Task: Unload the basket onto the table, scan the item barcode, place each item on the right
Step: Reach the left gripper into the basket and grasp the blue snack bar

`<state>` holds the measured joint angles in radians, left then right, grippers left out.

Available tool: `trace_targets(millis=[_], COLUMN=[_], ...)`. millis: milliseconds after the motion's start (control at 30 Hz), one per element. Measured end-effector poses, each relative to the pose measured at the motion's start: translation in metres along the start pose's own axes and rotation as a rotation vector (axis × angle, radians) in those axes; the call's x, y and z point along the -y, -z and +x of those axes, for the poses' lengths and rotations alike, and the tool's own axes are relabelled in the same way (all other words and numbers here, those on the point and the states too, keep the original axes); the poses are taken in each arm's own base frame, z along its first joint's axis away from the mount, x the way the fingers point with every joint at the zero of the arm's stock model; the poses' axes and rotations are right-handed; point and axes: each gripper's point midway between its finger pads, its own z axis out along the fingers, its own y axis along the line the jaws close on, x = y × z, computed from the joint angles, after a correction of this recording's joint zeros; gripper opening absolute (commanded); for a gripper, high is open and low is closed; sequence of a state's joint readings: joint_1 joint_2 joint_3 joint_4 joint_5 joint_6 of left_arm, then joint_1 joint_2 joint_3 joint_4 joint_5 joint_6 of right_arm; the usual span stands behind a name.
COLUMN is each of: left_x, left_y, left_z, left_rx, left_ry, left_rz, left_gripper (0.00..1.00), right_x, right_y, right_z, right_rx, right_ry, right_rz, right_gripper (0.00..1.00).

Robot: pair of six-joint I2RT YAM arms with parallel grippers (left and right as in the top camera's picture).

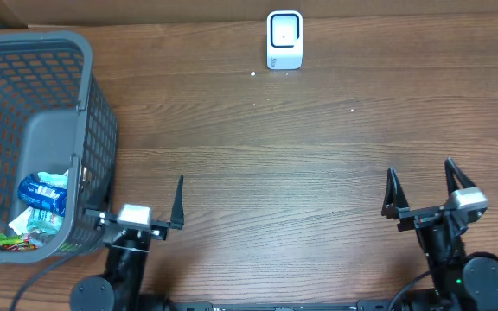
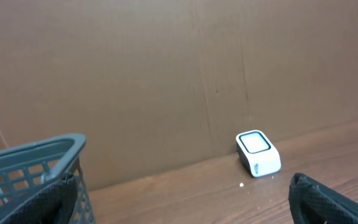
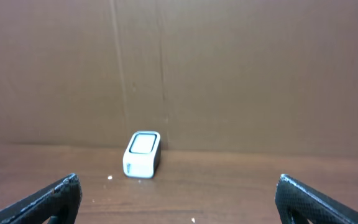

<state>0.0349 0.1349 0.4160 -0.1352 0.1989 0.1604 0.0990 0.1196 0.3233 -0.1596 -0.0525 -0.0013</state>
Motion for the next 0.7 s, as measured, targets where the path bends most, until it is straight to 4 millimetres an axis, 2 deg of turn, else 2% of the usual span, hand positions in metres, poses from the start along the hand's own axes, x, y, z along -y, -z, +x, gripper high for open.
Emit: trace_targets(millis=[133, 267, 467, 533, 633, 700], left_x=[-0.006, -0.01, -0.018, -0.019, -0.022, -0.02], left_y=[-0.01, -0.025, -0.059, -0.065, -0.078, -0.084], left_z=[-0.025, -0.046, -0.08, -0.082, -0.093, -0.093], left_rx=[-0.058, -0.157, -0.361, -0.464, -0.569, -0.646], left_ry=[0.012, 0.032, 0.053, 0.075, 0.102, 0.126], left_rz=[0.01, 0.038, 0.106, 0.128, 0.155, 0.183], left_gripper=[1.0, 1.0, 1.0, 1.0, 1.0, 1.0], right_x=[-0.005, -0.011, -0.015, -0.016, -0.019, -0.022], right_y=[-0.004, -0.015, -0.043, -0.05, -0.06, -0.066], right_z=[-0.036, -0.058, -0.079, -0.078, -0.086, -0.089], right_rx=[-0.025, -0.108, -0.305, -0.411, -0.492, -0.549], right_ry=[0.001, -0.008, -0.005, -0.008, -0.015, -0.025], right_rz=[-0.016, -0.038, -0.057, -0.06, -0.075, -0.096], right_gripper=[1.0, 1.0, 1.0, 1.0, 1.0, 1.0])
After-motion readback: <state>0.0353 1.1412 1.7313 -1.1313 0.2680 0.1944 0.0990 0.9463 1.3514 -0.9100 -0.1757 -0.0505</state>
